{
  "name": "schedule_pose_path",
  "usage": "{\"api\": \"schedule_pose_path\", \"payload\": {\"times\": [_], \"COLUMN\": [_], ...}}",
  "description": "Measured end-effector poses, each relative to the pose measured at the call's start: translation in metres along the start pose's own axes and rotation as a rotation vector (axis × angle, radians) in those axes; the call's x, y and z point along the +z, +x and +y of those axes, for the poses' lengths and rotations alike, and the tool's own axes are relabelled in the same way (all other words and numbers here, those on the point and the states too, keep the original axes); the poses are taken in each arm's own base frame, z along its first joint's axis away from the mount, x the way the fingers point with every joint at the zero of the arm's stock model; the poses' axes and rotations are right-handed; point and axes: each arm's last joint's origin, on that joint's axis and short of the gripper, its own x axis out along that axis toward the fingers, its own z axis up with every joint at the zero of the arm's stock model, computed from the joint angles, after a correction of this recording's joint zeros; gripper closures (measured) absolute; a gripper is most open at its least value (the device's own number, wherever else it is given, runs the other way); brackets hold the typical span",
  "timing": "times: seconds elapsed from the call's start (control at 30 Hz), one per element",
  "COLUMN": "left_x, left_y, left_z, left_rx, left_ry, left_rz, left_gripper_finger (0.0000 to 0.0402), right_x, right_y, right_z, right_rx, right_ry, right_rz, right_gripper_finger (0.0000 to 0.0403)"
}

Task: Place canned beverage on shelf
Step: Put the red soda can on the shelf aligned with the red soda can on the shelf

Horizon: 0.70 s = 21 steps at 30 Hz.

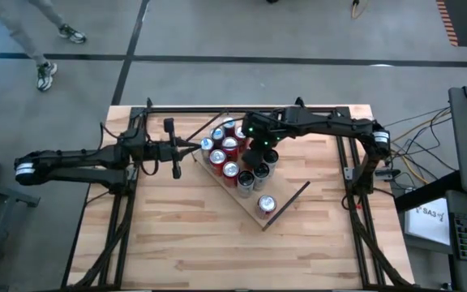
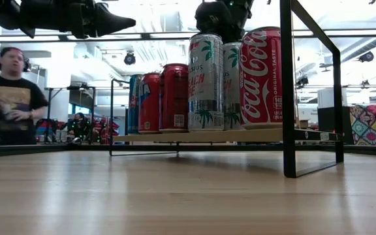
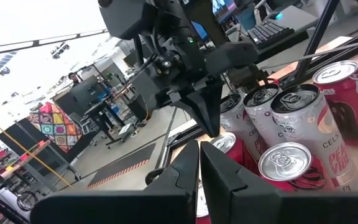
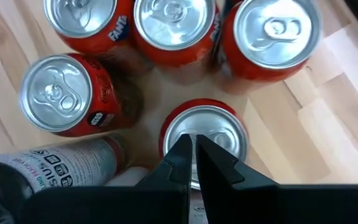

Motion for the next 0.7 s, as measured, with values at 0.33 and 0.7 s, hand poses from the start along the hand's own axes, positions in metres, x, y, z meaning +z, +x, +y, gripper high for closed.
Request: {"api": "schedule_pose_path", "payload": {"times": [0.33, 0.7], "left_x": [0.0, 0.001], "left_y": [0.0, 0.0], "left_z": [0.0, 0.001], "left_rx": [0.003, 0.006], "left_ry": [0.0, 0.0], "left_rz": [-0.002, -0.005], "left_gripper_finger": [0.0402, 0.0402], "right_x": [0.001, 0.005], "right_y": [0.013, 0.028], "right_z": [0.003, 0.005], "right_rx": [-0.005, -0.006], "right_ry": [-0.015, -0.03], "right_rz": [0.022, 0.024], "right_gripper_finger": [0.039, 0.039]}}
